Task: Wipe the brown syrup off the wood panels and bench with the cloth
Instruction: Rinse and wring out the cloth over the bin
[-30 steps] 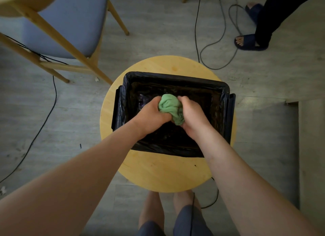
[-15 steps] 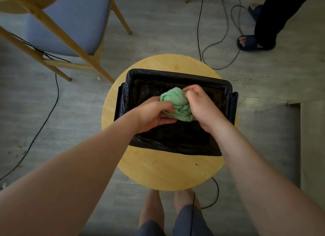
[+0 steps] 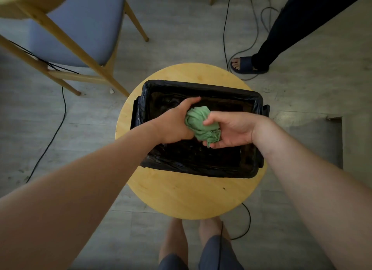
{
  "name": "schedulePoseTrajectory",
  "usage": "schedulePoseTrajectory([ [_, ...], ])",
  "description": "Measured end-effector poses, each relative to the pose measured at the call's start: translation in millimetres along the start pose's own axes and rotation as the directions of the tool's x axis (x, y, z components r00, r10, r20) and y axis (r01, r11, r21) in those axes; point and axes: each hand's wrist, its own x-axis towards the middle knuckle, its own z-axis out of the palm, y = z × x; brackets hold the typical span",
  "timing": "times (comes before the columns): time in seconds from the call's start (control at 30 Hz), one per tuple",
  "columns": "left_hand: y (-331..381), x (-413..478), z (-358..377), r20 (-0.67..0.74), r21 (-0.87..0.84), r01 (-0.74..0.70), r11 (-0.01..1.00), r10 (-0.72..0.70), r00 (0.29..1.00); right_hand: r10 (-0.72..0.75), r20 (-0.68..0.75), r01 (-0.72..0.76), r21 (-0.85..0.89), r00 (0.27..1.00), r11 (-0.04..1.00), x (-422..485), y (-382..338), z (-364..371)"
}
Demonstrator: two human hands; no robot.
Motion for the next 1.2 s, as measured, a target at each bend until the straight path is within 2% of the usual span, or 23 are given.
schedulePoseTrajectory([
  [0.1, 3.2, 0.8, -1.6, 0.099, 0.169, -0.069, 0.983, 0.053, 0.994, 0.053, -0.008, -0.053, -0.049, 0.999, 0.997, 5.4, -5.5, -1.5],
  [0.2, 2.3, 4.3, 2.5, 0.123, 0.383, -0.139, 0.913, 0.099, 0.987, 0.108, 0.01, -0.101, -0.263, 0.994, 0.959, 8.6, -16.1, 11.5],
  [0.27, -1.4, 10.0, 5.2, 0.122, 0.517, -0.166, 0.84, 0.12, 0.985, 0.107, -0.098, -0.14, -0.445, 0.989, 0.885, 13.2, -18.1, 23.1],
  [0.3, -3.2, 13.0, 5.9, 0.126, 0.609, -0.18, 0.772, 0.129, 0.984, 0.077, -0.175, -0.159, -0.523, 0.981, 0.837, 15.5, -17.3, 28.0],
  [0.37, -3.1, 15.7, 8.4, 0.157, 0.764, -0.199, 0.614, 0.123, 0.98, -0.042, -0.289, -0.176, -0.686, 0.956, 0.706, 18.4, -13.5, 35.3],
  [0.4, -1.9, 16.3, 9.5, 0.174, 0.798, -0.21, 0.565, 0.117, 0.978, -0.115, -0.313, -0.181, -0.77, 0.943, 0.611, 19.6, -11.0, 37.4],
  [0.43, 0.5, 15.7, 10.4, 0.162, 0.796, -0.188, 0.575, 0.097, 0.982, -0.187, -0.316, -0.186, -0.844, 0.93, 0.503, 20.5, -8.7, 39.0],
  [0.5, 6.4, 13.7, 11.4, 0.102, 0.748, -0.097, 0.656, 0.031, 0.994, -0.306, -0.294, -0.19, -0.926, 0.906, 0.326, 23.1, -4.5, 41.0],
  [0.63, 8.1, 17.7, 8.7, 0.056, 0.766, -0.015, 0.642, -0.042, 0.998, -0.541, -0.207, -0.191, -0.978, 0.815, 0.086, 28.0, 4.3, 41.2],
  [0.73, 10.8, 19.6, 6.8, 0.057, 0.71, 0.056, 0.702, -0.137, 0.989, -0.68, -0.105, -0.261, -0.956, 0.726, -0.131, 31.9, 9.2, 37.2],
  [0.8, 13.3, 19.5, 6.3, 0.093, 0.636, 0.118, 0.763, -0.228, 0.969, -0.732, -0.017, -0.268, -0.936, 0.681, -0.228, 33.7, 11.2, 33.2],
  [0.9, 12.7, 17.8, 6.0, 0.147, 0.296, 0.389, 0.872, -0.444, 0.884, -0.789, 0.089, -0.259, -0.917, 0.608, -0.304, 35.7, 16.3, 28.7],
  [0.97, 11.4, 13.9, 5.0, 0.237, 0.135, 0.493, 0.859, -0.512, 0.826, -0.824, 0.137, -0.247, -0.916, 0.549, -0.316, 37.9, 23.7, 26.2],
  [1.03, 7.7, 11.9, 3.5, 0.314, 0.055, 0.543, 0.838, -0.531, 0.787, -0.849, 0.163, -0.237, -0.919, 0.502, -0.316, 40.1, 29.1, 25.6],
  [1.1, 8.1, 8.2, 2.3, 0.354, 0.023, 0.555, 0.831, -0.526, 0.773, -0.845, 0.172, -0.228, -0.918, 0.507, -0.324, 42.8, 30.1, 25.8],
  [1.13, 7.7, 8.3, 3.4, 0.349, 0.004, 0.552, 0.834, -0.518, 0.781, -0.831, 0.167, -0.223, -0.918, 0.531, -0.327, 43.8, 28.7, 25.3],
  [1.2, 4.1, 11.3, 6.8, 0.253, 0.018, 0.5, 0.866, -0.488, 0.835, -0.797, 0.111, -0.2, -0.939, 0.594, -0.28, 43.7, 23.6, 24.7],
])
